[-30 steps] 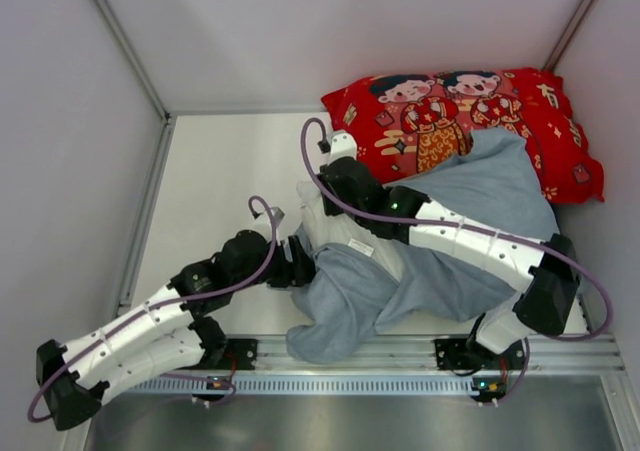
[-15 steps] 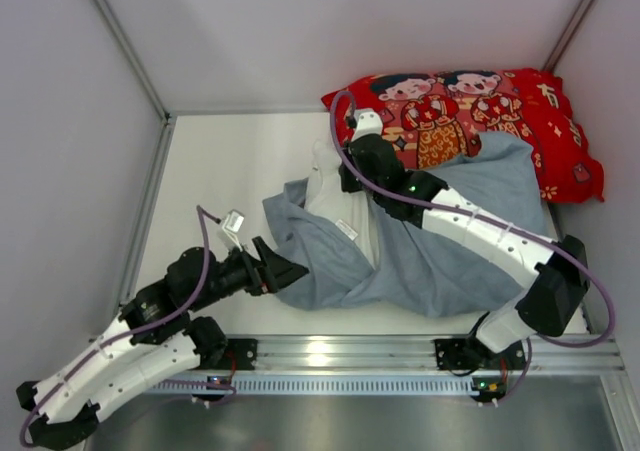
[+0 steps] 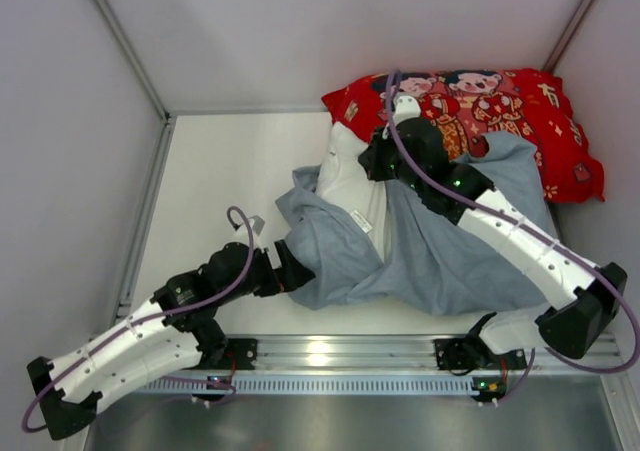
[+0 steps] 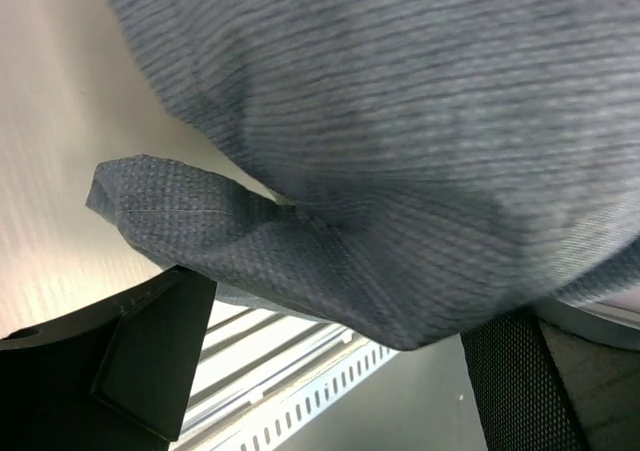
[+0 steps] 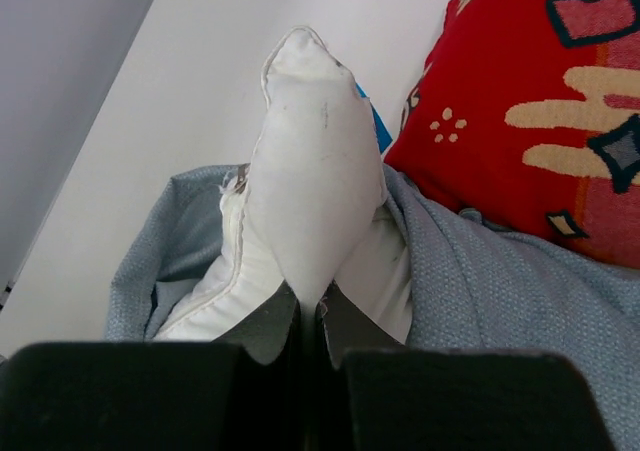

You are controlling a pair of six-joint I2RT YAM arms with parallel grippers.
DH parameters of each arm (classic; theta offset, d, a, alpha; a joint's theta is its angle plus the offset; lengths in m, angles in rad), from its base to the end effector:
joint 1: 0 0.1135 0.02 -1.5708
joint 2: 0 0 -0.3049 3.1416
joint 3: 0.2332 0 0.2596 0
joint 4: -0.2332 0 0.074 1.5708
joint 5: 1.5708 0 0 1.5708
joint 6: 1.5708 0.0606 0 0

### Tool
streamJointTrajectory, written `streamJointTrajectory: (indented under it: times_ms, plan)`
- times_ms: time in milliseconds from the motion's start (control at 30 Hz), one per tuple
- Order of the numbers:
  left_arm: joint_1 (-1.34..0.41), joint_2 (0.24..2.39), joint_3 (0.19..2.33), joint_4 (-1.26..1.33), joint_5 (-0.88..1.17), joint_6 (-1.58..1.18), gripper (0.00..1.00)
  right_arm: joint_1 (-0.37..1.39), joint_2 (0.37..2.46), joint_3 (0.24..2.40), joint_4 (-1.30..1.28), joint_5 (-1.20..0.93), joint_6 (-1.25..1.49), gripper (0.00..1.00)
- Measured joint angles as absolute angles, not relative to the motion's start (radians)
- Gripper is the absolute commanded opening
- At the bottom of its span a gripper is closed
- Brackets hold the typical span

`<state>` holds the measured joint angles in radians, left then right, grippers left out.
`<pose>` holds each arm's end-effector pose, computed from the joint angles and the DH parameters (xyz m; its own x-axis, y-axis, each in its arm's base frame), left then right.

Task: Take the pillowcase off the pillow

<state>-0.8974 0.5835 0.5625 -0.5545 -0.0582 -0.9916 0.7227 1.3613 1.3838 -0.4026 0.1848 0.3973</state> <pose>0.0852 -0.1011 0.2630 -0.8134 -0.3201 -0.4857 0.1264 0.7177 -0.6848 0.2562 0.2111 0.4278 -0.4586 0.1027 -0.8827 -0.3738 0.8788 0.2965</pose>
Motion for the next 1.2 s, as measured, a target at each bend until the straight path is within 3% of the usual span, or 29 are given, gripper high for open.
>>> streamJointTrajectory:
  times_ms: [133, 200, 233, 433, 467, 533, 700, 767, 800, 900, 1067, 1200]
  plan:
    - [-0.898, 0.596, 0.592, -0.555, -0.094, -0.977, 0.99, 0.680, 1.300, 1.381, -0.421, 0.149, 0.405, 0.00]
    - [-0.898, 0.603, 0.608, -0.552, -0.099, -0.969, 0.91, 0.667, 1.270, 1.379, -0.422, 0.138, 0.413, 0.00]
    - [-0.898, 0.608, 0.613, -0.548, -0.099, -0.966, 0.76, 0.664, 1.259, 1.378, -0.421, 0.135, 0.414, 0.00]
    - [-0.898, 0.701, 0.621, -0.520, -0.056, -0.942, 0.17, 0.642, 1.233, 1.374, -0.421, 0.105, 0.435, 0.00]
    - [-0.898, 0.707, 0.620, -0.520, -0.049, -0.938, 0.01, 0.638, 1.233, 1.374, -0.421, 0.099, 0.439, 0.00]
    - [-0.898, 0.699, 0.618, -0.520, -0.046, -0.936, 0.00, 0.636, 1.233, 1.374, -0.421, 0.091, 0.445, 0.00]
    - [-0.898, 0.612, 0.612, -0.517, -0.041, -0.936, 0.00, 0.629, 1.227, 1.374, -0.422, 0.081, 0.449, 0.00]
    - [-0.898, 0.563, 0.614, -0.519, -0.041, -0.933, 0.25, 0.622, 1.222, 1.374, -0.424, 0.077, 0.450, 0.00]
    - [-0.898, 0.538, 0.616, -0.524, -0.042, -0.931, 0.55, 0.620, 1.218, 1.374, -0.425, 0.074, 0.450, 0.00]
    - [-0.898, 0.471, 0.652, -0.562, -0.066, -0.939, 0.77, 0.617, 1.202, 1.372, -0.427, 0.064, 0.454, 0.00]
    - [-0.898, 0.453, 0.803, -0.593, -0.107, -0.923, 0.89, 0.616, 1.158, 1.317, -0.417, 0.025, 0.465, 0.00]
    - [-0.898, 0.598, 0.980, -0.584, -0.131, -0.882, 0.99, 0.620, 1.135, 1.219, -0.395, -0.006, 0.469, 0.00]
